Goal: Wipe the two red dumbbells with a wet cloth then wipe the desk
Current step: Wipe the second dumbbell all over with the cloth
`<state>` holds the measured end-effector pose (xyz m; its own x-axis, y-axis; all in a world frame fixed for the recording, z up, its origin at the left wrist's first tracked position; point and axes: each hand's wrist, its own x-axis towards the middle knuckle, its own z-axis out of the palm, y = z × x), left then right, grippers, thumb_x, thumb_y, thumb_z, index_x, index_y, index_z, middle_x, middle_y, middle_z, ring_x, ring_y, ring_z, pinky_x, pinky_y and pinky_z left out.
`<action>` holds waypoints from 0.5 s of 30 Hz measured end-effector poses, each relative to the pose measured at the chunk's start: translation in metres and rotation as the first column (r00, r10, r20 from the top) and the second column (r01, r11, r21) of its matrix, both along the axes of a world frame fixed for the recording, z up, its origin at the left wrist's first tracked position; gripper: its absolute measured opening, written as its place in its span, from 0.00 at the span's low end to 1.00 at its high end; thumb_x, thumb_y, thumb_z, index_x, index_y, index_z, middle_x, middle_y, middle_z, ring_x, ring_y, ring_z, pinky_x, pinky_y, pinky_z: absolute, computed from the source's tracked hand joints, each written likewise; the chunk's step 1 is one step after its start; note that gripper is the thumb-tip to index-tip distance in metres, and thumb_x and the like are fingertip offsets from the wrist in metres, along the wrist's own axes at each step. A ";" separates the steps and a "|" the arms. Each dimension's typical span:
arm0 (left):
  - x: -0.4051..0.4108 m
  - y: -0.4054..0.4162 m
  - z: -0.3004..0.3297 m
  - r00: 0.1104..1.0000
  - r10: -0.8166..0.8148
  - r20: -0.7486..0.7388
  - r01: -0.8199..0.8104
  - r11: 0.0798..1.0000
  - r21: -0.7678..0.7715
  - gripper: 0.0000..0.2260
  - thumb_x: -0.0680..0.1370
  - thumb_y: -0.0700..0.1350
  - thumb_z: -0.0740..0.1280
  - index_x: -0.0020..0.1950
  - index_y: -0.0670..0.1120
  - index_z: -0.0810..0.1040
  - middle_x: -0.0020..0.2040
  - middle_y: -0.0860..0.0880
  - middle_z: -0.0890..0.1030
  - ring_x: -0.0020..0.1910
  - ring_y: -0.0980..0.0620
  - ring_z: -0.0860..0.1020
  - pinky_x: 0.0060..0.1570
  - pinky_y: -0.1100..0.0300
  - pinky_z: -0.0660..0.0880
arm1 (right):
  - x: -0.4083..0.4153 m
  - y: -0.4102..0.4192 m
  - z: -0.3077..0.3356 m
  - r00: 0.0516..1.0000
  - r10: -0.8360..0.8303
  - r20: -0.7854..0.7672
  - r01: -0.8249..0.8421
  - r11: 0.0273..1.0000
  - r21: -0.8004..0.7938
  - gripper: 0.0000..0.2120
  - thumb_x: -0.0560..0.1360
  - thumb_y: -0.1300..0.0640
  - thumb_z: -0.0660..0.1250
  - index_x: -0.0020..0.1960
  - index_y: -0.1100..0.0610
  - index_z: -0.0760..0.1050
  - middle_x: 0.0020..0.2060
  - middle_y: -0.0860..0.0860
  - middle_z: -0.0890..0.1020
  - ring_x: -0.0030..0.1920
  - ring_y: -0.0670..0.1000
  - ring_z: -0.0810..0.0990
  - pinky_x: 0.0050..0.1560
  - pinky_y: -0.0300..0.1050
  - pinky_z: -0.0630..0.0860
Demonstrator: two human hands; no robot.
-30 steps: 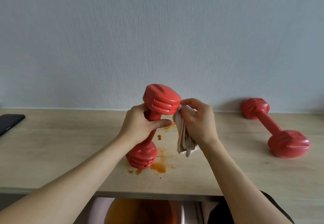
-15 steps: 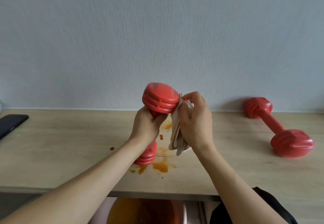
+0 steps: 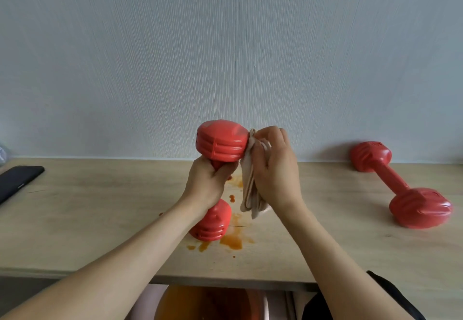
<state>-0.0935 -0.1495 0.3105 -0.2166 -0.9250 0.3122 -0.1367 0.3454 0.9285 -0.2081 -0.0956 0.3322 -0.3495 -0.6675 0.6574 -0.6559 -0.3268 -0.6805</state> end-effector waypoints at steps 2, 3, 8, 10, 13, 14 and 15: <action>0.000 0.000 0.001 1.000 -0.018 0.008 0.018 1.000 0.009 0.07 0.75 0.42 0.68 0.40 0.39 0.79 0.30 0.48 0.77 0.29 0.57 0.75 0.36 0.59 0.73 | -0.004 -0.004 0.000 0.998 0.026 0.049 -0.027 0.999 0.021 0.03 0.78 0.61 0.60 0.49 0.56 0.71 0.47 0.49 0.73 0.41 0.45 0.73 0.41 0.45 0.70; 0.000 0.000 0.001 1.000 -0.022 0.006 0.022 1.000 0.016 0.06 0.75 0.41 0.68 0.39 0.41 0.79 0.28 0.50 0.76 0.28 0.58 0.74 0.34 0.63 0.72 | -0.004 -0.004 0.000 0.998 0.026 0.054 -0.027 0.999 0.019 0.03 0.78 0.61 0.60 0.49 0.56 0.71 0.47 0.49 0.73 0.41 0.45 0.72 0.40 0.44 0.69; -0.001 0.001 0.005 1.000 -0.001 0.001 0.001 0.999 0.046 0.12 0.75 0.37 0.66 0.31 0.44 0.75 0.21 0.55 0.73 0.22 0.61 0.71 0.26 0.70 0.67 | 0.013 0.011 -0.002 0.995 -0.038 -0.097 0.032 0.997 -0.064 0.05 0.78 0.56 0.57 0.51 0.55 0.70 0.48 0.46 0.70 0.38 0.48 0.73 0.30 0.45 0.68; 0.000 0.002 0.005 1.000 -0.004 0.011 0.004 0.999 0.037 0.13 0.75 0.36 0.65 0.30 0.43 0.73 0.21 0.53 0.72 0.21 0.61 0.69 0.25 0.71 0.66 | 0.014 0.012 0.000 0.992 -0.028 -0.120 0.019 0.997 -0.081 0.05 0.78 0.55 0.56 0.50 0.54 0.69 0.48 0.45 0.68 0.39 0.48 0.72 0.29 0.42 0.66; 0.001 0.004 0.003 0.999 -0.044 0.021 0.044 0.999 -0.005 0.08 0.75 0.36 0.67 0.35 0.37 0.76 0.27 0.45 0.74 0.25 0.59 0.73 0.30 0.67 0.71 | 0.004 0.001 0.001 0.999 0.025 0.026 -0.024 0.999 -0.026 0.03 0.79 0.60 0.55 0.49 0.53 0.65 0.49 0.49 0.70 0.39 0.45 0.70 0.35 0.49 0.70; 0.001 0.005 0.002 0.998 -0.062 0.030 0.063 0.998 -0.026 0.07 0.75 0.36 0.67 0.38 0.36 0.77 0.29 0.44 0.74 0.27 0.57 0.74 0.32 0.65 0.73 | -0.002 -0.004 0.001 0.997 0.030 0.075 -0.031 0.999 0.011 0.03 0.79 0.61 0.55 0.49 0.54 0.65 0.49 0.51 0.71 0.39 0.44 0.69 0.38 0.51 0.71; 0.000 0.006 0.001 0.996 -0.075 0.044 0.077 0.996 -0.042 0.06 0.75 0.36 0.67 0.39 0.34 0.77 0.30 0.43 0.74 0.29 0.56 0.74 0.34 0.64 0.73 | -0.006 -0.007 0.001 0.994 0.029 0.104 -0.034 0.999 0.039 0.03 0.79 0.62 0.55 0.49 0.56 0.65 0.49 0.52 0.72 0.39 0.43 0.69 0.41 0.52 0.71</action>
